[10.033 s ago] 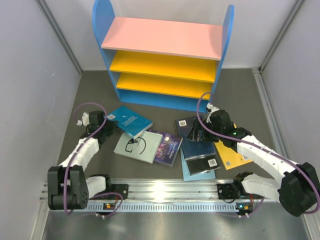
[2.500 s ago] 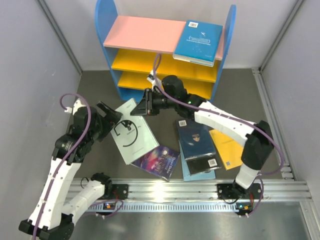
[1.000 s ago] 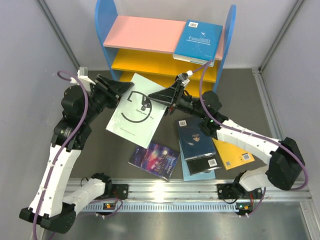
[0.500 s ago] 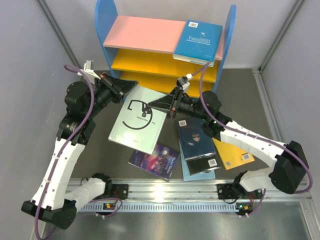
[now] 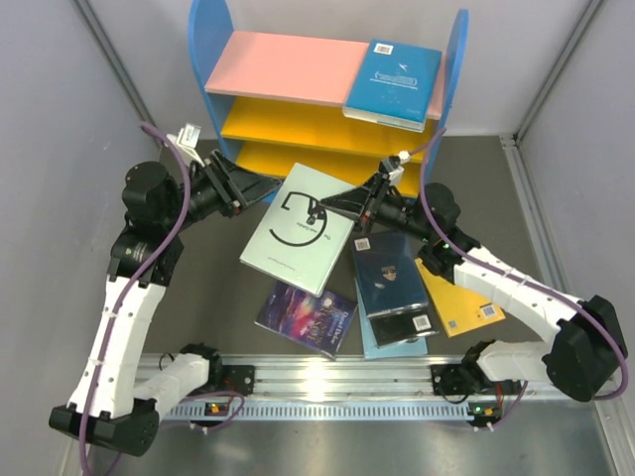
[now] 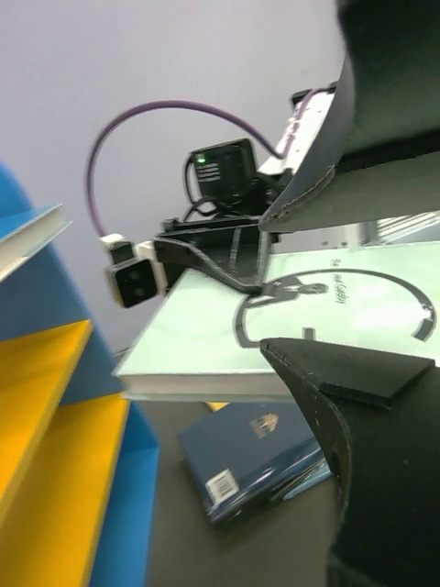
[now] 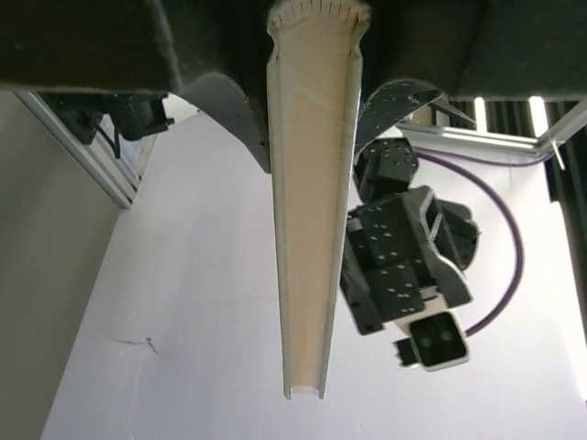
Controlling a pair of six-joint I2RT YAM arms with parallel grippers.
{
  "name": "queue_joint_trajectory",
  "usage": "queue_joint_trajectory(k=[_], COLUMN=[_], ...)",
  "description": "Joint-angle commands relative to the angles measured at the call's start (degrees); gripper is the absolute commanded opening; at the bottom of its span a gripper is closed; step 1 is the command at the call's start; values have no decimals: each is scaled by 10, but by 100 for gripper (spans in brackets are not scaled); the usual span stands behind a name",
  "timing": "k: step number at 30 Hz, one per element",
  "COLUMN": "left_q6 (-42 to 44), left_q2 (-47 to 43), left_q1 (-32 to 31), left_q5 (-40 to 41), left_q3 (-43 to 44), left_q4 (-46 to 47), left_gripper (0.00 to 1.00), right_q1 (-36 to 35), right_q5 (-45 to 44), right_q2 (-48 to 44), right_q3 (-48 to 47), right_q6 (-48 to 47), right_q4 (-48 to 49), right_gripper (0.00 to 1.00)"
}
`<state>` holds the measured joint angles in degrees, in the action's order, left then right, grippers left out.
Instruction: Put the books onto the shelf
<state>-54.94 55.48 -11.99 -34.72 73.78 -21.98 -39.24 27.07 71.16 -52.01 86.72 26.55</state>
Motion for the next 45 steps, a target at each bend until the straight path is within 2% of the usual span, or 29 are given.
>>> queue_joint_trajectory(k=[1,4,8,11,13,15,16,18,21,28,30,31,32,34,35,36,38,39,42,45], left_q6=[-7,-16,22,32,90,145,160,188,203,217,204,192,146,79,11,-15,-38,-34,-17,-6], left_q2=[8,18,15,18,25,32,35,42,54,74,67,62,48,33,17,12,3,2,5,5], left_q1=[3,2,2,2,1,1,2,2,2,2,2,2,2,2,2,2,2,2,2,2], left_q5=[-119,-170,-156,-156,-126,-93,-37,10,23,-20,-65,-87,-153,-207,-230,-256,-269,-278,-293,-299], left_q3=[-23,-32,-30,-33,-15,14,34,45,50,23,8,-14,-30,-86,-103,-117,-132,-131,-125,-116], left_q4=[60,60,20,11,-73,-146,-175,-220,-228,-237,-208,-187,-111,-14,41,120,149,142,123,118], left_gripper=[55,56,62,63,68,68,67,65,63,67,71,71,72,71,69,62,53,32,3,0], right_q1=[7,5,6,5,5,5,6,5,5,5,5,5,6,5,5,5,5,5,5,5], right_q5=[-1,-2,0,-1,0,4,6,13,11,7,9,8,8,6,4,3,1,1,-3,-6], right_q2=[-44,-37,-29,-26,-26,-28,-31,-36,-42,-34,-31,-26,-24,-16,-15,-12,-5,-3,3,8], right_q3=[-24,-29,-33,-33,-35,-38,-40,-43,-43,-39,-37,-34,-31,-21,-19,-16,-13,-13,-13,-13], right_q6=[33,39,52,60,62,58,56,40,30,44,50,53,59,65,71,74,77,76,76,78], right_q4=[112,132,157,171,173,169,165,143,137,164,183,189,205,221,230,242,251,257,264,267], right_gripper=[0,0,0,0,0,0,0,0,0,0,0,0,0,0,0,0,0,0,0,0])
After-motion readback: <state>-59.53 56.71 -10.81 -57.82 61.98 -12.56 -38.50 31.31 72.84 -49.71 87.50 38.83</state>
